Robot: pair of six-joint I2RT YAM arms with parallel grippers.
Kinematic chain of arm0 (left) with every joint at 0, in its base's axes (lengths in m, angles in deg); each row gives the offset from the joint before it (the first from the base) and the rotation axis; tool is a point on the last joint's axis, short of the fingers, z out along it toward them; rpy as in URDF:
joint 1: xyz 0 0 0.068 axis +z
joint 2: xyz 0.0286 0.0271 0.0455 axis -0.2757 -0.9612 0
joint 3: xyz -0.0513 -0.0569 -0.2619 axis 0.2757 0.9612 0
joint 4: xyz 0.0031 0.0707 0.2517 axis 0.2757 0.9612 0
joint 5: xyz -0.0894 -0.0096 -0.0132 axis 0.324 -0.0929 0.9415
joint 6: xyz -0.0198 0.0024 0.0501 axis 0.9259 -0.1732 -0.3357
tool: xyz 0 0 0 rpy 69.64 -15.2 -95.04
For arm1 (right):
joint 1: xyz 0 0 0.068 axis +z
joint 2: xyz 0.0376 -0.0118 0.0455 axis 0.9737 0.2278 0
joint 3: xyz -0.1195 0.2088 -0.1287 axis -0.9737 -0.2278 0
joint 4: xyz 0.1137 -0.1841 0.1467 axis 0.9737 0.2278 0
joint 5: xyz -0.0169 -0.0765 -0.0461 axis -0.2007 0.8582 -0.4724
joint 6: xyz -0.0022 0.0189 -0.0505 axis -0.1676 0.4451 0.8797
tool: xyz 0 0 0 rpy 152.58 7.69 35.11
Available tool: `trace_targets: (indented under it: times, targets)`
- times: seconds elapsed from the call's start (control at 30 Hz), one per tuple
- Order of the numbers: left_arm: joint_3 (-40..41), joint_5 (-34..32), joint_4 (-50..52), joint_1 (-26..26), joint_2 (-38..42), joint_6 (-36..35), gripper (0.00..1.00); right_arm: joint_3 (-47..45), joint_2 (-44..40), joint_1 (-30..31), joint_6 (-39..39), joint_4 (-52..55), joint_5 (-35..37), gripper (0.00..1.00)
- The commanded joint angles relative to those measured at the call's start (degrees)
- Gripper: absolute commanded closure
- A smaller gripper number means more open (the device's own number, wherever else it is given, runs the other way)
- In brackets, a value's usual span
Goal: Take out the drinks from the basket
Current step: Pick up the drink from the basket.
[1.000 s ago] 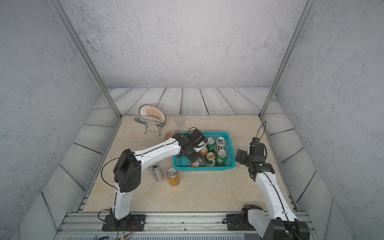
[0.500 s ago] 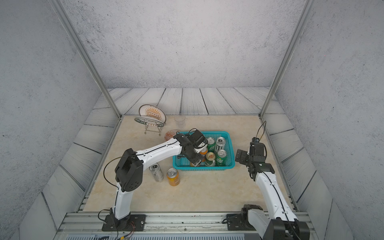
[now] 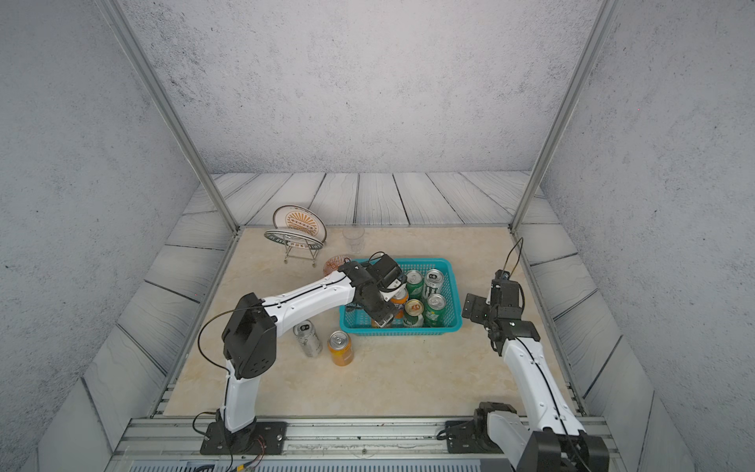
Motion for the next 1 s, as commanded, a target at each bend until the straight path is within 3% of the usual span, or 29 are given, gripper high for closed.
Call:
trace_targets:
  times: [0.0,0.57,0.97]
  targets:
    - [-0.4,-1.0,0.6,0.3,5.8,0.3,0.33,1.1,0.0,0.0,0.3,0.3,0.3,0.01]
    - [2.6,-0.5,1.8,-0.5,19.7,2.0,0.33,1.4,-0.6,-0.1,0.0,0.8,0.1,0.01]
    - [7.1,0.9,1.2,-5.7,30.9,6.4,0.32,1.5,-0.9,-0.1,-0.3,0.9,-0.1,0.01]
